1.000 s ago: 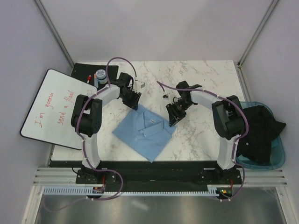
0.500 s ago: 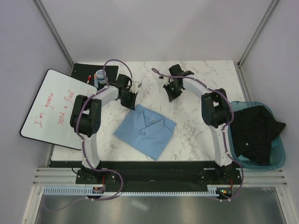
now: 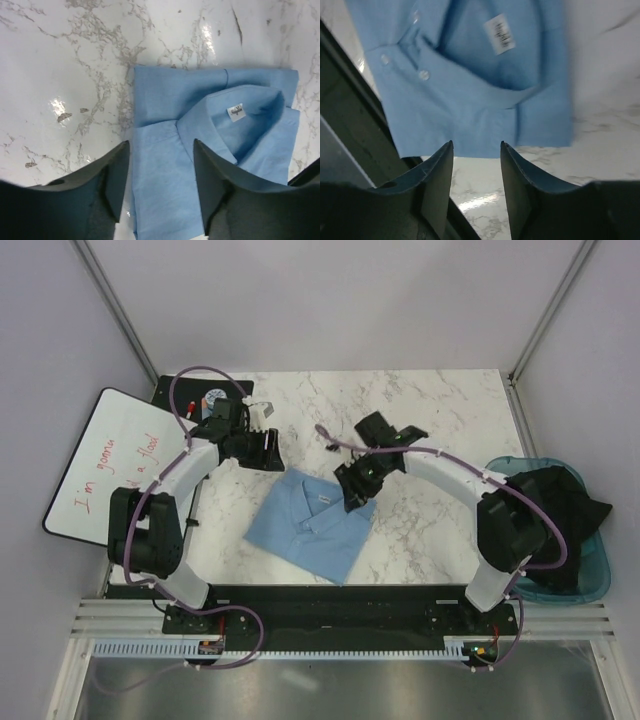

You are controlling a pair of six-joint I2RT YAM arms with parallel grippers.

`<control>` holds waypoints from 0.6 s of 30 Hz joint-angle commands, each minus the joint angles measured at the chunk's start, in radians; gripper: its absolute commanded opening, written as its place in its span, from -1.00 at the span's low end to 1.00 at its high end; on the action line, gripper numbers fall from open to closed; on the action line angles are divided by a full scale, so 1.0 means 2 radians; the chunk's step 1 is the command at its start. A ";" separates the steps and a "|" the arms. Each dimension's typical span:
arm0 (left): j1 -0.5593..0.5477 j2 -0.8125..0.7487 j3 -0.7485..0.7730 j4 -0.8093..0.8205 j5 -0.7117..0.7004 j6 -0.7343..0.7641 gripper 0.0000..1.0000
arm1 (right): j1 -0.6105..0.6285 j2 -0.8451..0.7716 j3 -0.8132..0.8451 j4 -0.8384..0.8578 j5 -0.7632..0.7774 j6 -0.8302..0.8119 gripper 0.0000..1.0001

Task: Fold and stack the long sleeve shirts
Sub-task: Fold the shirt, then neatly place the folded shirt to the corner

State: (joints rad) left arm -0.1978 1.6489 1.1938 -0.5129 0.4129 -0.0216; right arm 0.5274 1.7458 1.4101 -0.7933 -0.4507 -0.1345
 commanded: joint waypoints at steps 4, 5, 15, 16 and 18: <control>0.017 -0.063 -0.031 0.003 0.044 0.010 0.39 | 0.053 0.061 -0.058 0.011 -0.009 -0.032 -0.05; 0.018 -0.067 -0.034 0.003 0.044 0.010 0.53 | 0.051 0.084 -0.052 0.010 0.002 -0.033 -0.06; 0.037 -0.090 -0.048 -0.004 0.039 0.029 0.55 | -0.067 0.187 0.069 0.008 0.185 -0.127 -0.10; 0.038 -0.088 -0.047 -0.004 0.039 0.029 0.55 | -0.080 0.201 0.111 0.002 0.201 -0.136 -0.10; 0.042 -0.087 -0.045 -0.006 0.039 0.032 0.55 | -0.103 0.214 0.155 -0.033 0.209 -0.153 -0.11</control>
State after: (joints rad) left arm -0.1307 1.5059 1.1053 -0.5262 0.4736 -0.0025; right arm 0.4400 2.0960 1.5707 -0.8246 -0.2619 -0.2955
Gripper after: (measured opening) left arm 0.773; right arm 0.448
